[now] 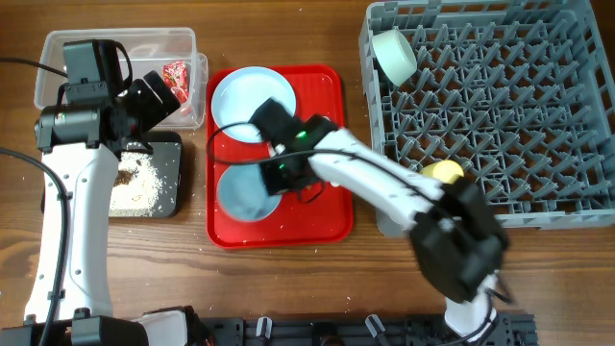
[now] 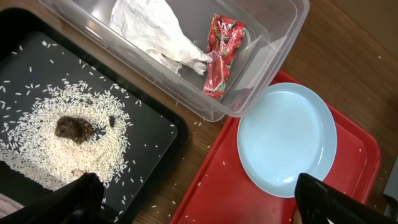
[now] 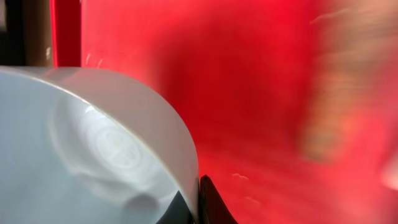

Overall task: Sort waste into correct bins and load items into the dishwasher rack
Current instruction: 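Grasp the blue bowl with the right gripper, then place the blue bowl in the rack beside the green bowl, then grasp the light-blue plate rim with the right gripper and lift, then stand the plate upright in the rack and release it, then grasp the brown sweet potato with the left gripper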

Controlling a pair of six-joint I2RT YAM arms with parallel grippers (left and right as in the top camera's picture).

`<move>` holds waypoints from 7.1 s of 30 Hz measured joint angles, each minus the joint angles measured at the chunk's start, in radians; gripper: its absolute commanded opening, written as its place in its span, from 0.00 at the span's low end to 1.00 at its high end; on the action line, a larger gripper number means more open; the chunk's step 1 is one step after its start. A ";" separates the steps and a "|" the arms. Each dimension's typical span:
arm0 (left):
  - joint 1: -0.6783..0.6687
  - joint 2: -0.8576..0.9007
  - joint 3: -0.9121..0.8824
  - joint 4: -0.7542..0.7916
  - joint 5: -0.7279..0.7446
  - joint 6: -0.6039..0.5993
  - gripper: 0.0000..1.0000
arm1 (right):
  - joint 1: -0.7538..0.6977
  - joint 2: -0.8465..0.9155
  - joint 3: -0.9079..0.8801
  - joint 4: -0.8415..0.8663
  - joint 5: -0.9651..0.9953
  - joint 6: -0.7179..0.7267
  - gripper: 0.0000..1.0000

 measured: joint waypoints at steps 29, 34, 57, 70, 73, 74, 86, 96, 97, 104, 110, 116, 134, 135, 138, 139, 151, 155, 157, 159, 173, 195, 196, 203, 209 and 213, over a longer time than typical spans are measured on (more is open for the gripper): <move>0.000 0.000 0.000 0.000 0.000 0.000 1.00 | -0.359 -0.028 0.046 -0.192 1.279 -0.360 0.04; 0.000 0.000 0.000 0.000 0.000 0.000 1.00 | -0.322 -0.026 0.046 -0.207 1.243 -0.360 0.05; 0.000 0.000 0.000 0.000 0.000 0.000 1.00 | -0.210 -0.027 0.246 -0.301 0.668 -0.384 1.00; 0.000 0.000 0.000 -0.001 0.000 0.000 1.00 | -0.209 -0.056 0.276 0.113 0.177 -0.190 0.78; 0.000 0.000 0.000 0.000 0.000 0.000 1.00 | -0.209 0.048 0.276 0.191 0.163 -0.106 0.70; 0.000 0.000 0.000 0.000 0.000 0.000 1.00 | -0.209 0.081 0.276 0.200 0.162 -0.082 0.66; 0.000 0.000 0.000 0.000 0.000 0.000 1.00 | -0.209 0.383 0.273 0.338 0.055 0.131 0.25; 0.000 0.000 0.000 0.000 0.000 0.000 1.00 | -0.210 0.396 0.273 0.333 0.038 0.311 0.04; 0.000 0.000 0.000 0.000 0.000 0.000 1.00 | -0.213 0.396 0.273 0.333 0.029 0.311 0.04; 0.000 0.000 0.000 0.000 0.000 0.000 1.00 | -0.249 0.332 0.254 0.315 0.048 0.222 0.04; 0.000 0.000 0.000 0.000 0.000 0.000 1.00 | -0.291 -0.096 0.256 0.282 0.429 0.000 0.04; 0.000 0.000 0.000 0.000 0.000 0.000 1.00 | -0.306 -0.228 0.266 0.186 1.002 -0.306 0.04; 0.000 0.000 0.000 0.000 0.000 0.000 1.00 | -0.563 -0.113 0.127 0.203 1.233 -0.655 0.04; 0.000 0.000 0.000 0.000 0.000 0.000 1.00 | -0.563 -0.105 0.127 0.209 1.223 -0.658 0.04; 0.000 0.000 0.000 0.000 0.000 0.000 1.00 | -0.563 -0.079 0.126 0.212 1.180 -0.660 0.04; 0.000 0.000 0.000 0.000 0.000 0.000 1.00 | -0.563 -0.068 0.126 0.213 1.161 -0.662 0.08; 0.000 0.000 0.000 0.000 0.000 0.000 1.00 | -0.558 -0.061 0.122 0.178 0.956 -0.601 1.00; 0.000 0.000 0.000 0.000 0.000 0.000 1.00 | -0.555 -0.182 0.113 0.159 0.809 -0.568 1.00; 0.000 0.000 0.000 0.000 0.000 0.000 1.00 | -0.554 -0.301 0.114 0.138 0.611 -0.504 1.00; 0.000 0.000 0.000 0.000 0.000 0.000 1.00 | -0.554 -0.362 0.114 0.115 0.341 -0.451 1.00; 0.000 0.000 0.000 0.000 0.101 0.000 1.00 | -0.552 -0.367 0.114 -0.018 0.094 -0.414 1.00; -0.631 0.532 0.001 0.237 0.151 -0.213 0.76 | -0.552 -0.367 0.114 -0.051 0.146 -0.414 1.00; -0.631 0.555 0.001 0.237 0.145 -0.218 0.68 | -0.552 -0.367 0.114 -0.051 0.146 -0.414 1.00; -0.631 0.586 0.001 0.241 0.110 -0.265 0.07 | -0.552 -0.367 0.114 -0.058 0.146 -0.413 1.00; -0.630 0.582 0.003 0.232 0.108 -0.269 0.04 | -0.552 -0.367 0.114 -0.060 0.146 -0.414 1.00; -0.579 0.510 0.019 0.068 0.107 -0.253 0.04 | -0.552 -0.367 0.114 -0.058 0.146 -0.414 1.00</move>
